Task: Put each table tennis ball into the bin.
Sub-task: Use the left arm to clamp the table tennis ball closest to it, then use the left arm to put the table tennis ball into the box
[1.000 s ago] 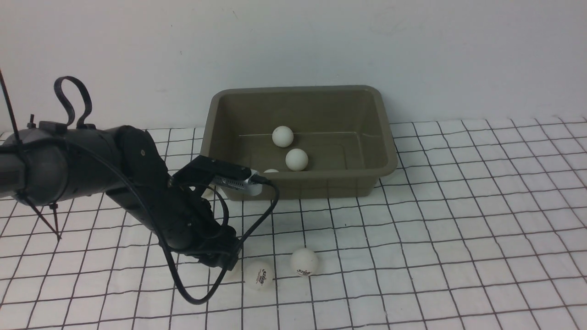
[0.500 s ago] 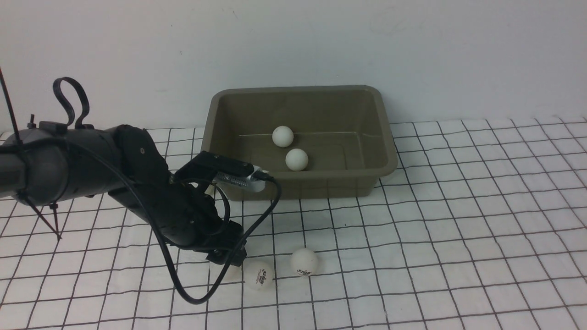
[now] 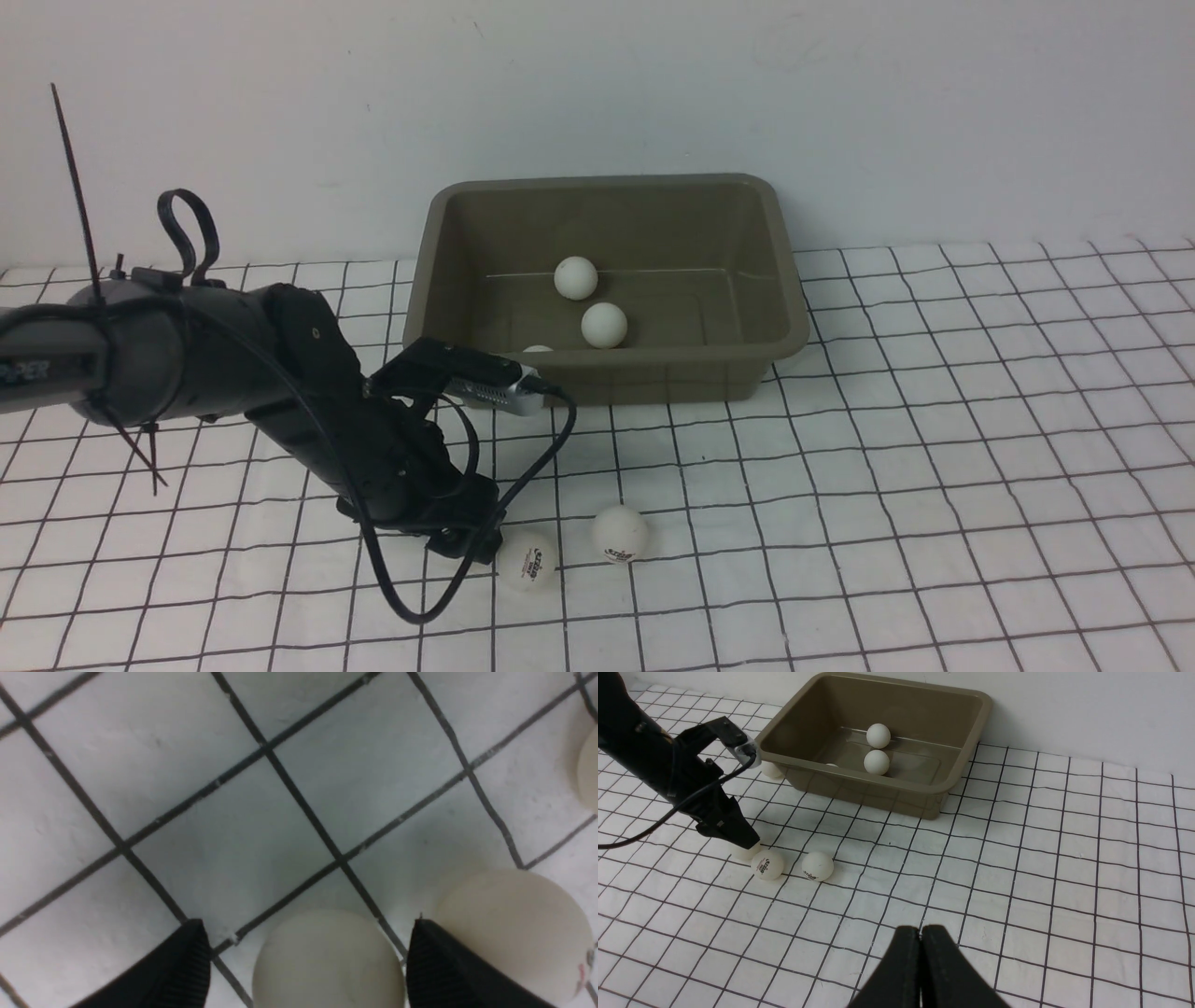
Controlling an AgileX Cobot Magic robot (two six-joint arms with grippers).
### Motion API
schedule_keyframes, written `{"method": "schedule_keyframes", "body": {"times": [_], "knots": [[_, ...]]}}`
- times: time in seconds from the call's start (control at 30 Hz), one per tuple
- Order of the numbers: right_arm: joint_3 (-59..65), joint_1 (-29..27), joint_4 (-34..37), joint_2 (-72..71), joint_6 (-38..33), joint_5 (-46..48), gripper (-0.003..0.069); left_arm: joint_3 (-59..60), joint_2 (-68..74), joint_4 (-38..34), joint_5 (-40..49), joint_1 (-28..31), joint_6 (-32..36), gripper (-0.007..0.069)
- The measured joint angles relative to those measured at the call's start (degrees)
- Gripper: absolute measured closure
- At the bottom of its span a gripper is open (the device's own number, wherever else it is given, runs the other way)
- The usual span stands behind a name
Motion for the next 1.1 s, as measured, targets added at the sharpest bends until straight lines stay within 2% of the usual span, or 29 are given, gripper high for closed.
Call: {"method": "schedule_keyframes", "body": {"times": [0.1, 0.23, 0.4, 0.6, 0.67, 0.83, 1.1], "knots": [[0.0, 0.0, 0.0, 0.0, 0.0, -0.01, 0.0666, 0.0, 0.13, -0.13, -0.8, 0.0, 0.0, 0.0146], [0.0, 0.0, 0.0, 0.0, 0.0, -0.01, 0.0666, 0.0, 0.13, 0.09, -1.26, 0.0, 0.0, 0.0275], [0.0, 0.0, -0.06, 0.0, 0.0, -0.01, 0.0666, -0.63, -0.54, 1.95, -0.43, 0.0, 0.0, 0.0272], [0.0, 0.0, -0.24, 0.0, 0.0, 0.01, 0.0666, -10.84, -6.46, 7.69, 13.67, 0.0, -5.09, 0.0272], [0.0, 0.0, -0.24, 0.0, 0.0, 0.01, 0.0666, -15.06, -7.45, 8.28, 15.78, 0.0, -6.05, 0.0272], [0.0, 0.0, -0.24, 0.0, 0.0, 0.01, 0.0666, -24.83, -6.15, 8.67, 11.81, 0.0, -6.59, 0.0272], [0.0, 0.0, -0.24, 0.0, -0.46, 0.01, 0.0666, -36.67, 7.67, 8.67, 9.95, 0.0, -7.03, 0.0272]]}}
